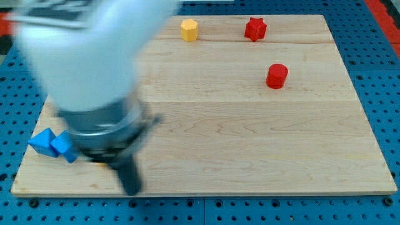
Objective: Move the blue triangle to the right of the yellow heart
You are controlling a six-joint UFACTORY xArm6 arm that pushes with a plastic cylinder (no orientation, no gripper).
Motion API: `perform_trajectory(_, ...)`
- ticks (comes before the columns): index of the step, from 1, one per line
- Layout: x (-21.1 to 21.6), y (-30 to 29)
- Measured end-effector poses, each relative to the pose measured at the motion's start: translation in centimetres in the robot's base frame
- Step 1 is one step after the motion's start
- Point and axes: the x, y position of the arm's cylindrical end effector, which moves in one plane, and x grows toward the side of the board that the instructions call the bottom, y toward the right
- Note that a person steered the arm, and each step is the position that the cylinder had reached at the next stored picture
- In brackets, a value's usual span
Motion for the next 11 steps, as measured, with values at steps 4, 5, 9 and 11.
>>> perform_trajectory(4, -7.2, -13.9)
perform_trajectory(5, -10.0, -12.1)
perform_trajectory(9, -10.0, -4.6)
perform_trajectory(11, -10.1, 5.8)
